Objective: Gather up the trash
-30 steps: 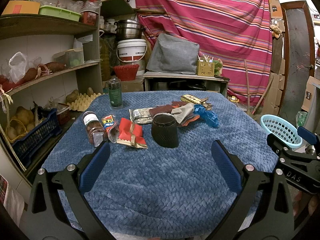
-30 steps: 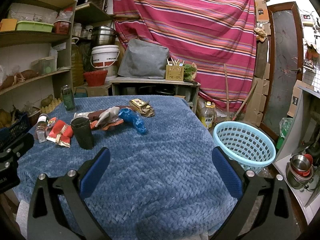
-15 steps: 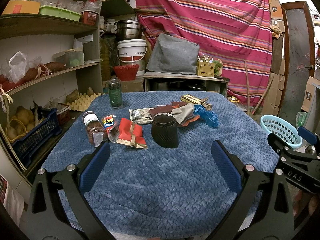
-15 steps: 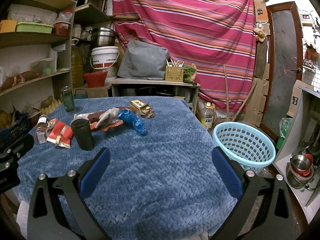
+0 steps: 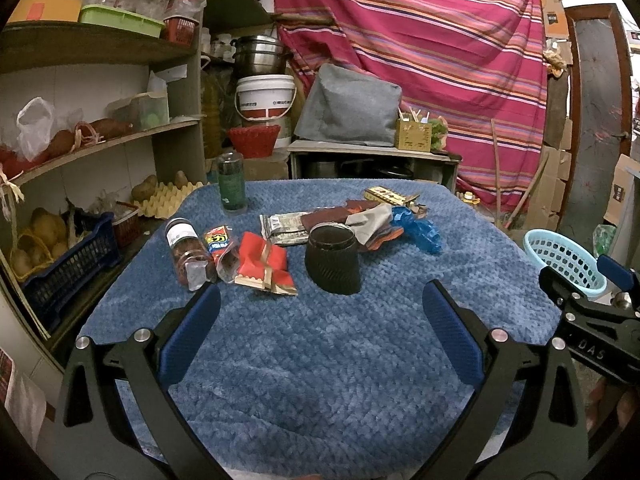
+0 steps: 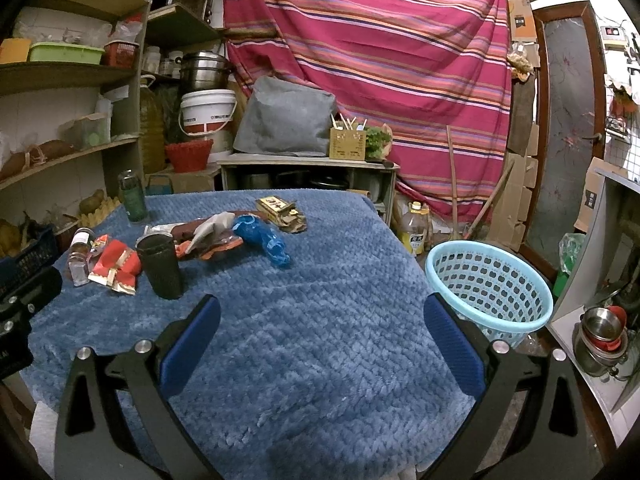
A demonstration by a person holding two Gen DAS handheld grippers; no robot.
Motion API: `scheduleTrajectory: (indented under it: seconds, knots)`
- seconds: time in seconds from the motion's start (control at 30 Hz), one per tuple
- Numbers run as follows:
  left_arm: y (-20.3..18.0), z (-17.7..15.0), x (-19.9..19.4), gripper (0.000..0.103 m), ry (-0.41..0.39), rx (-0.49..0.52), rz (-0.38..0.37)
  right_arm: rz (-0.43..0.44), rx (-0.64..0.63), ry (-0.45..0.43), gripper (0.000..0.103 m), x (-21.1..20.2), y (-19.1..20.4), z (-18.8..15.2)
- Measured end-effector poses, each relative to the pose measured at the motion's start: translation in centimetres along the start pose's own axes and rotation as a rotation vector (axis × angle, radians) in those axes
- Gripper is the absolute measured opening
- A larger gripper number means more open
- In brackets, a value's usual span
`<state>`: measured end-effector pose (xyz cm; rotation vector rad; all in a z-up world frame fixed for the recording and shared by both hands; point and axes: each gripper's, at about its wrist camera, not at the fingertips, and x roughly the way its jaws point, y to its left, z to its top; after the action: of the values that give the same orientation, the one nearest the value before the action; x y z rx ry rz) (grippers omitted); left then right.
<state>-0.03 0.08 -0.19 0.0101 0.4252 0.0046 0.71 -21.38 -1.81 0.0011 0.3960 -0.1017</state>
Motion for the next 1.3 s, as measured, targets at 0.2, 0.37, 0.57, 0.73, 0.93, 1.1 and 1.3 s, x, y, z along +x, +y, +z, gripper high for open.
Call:
scheduleTrajectory:
  seconds: [0.2,0.37,0.57,0.73,0.93,1.1,1.3]
  knots:
    - [0.6,-1.1,2.1,0.098,0.025,0.000,0.004,-0.015,0.003,0.012,0.099,1.9,-0.6,-0.2]
    - [0.7,-0.3,3.9,0.098,0.047,-0.002,0.009,-0.028,0.004,0.010,0.099,3.5,-1.0,0.5]
    - [0.5,0.6,6.7,0.098,0.070,-0.002,0.007,-0.020,-0.027,0.012,0.099,6.0,-0.4,1.2]
    - [0.3,1.0,9.7,0.098,0.111,-0.010,0.026,-0.006,-0.017,0.044,0.099,8.2,-0.5,1.6]
    - [0.0,1.8,13.0,0.098,0.137,-0.023,0.042,-0.007,0.059,0.111,0.099,11.7,-1.9,2.2]
    - [-0.9,2.6,15.8,0.098,0.151,-0.012,0.017,-0.027,0.048,0.162,0.099,14.2,-2.1,2.3]
    - [-1.7,2.4,19.5,0.098,0.215,-0.006,0.004,-0.044,0.017,0.177,0.099,16.1,-1.7,2.5]
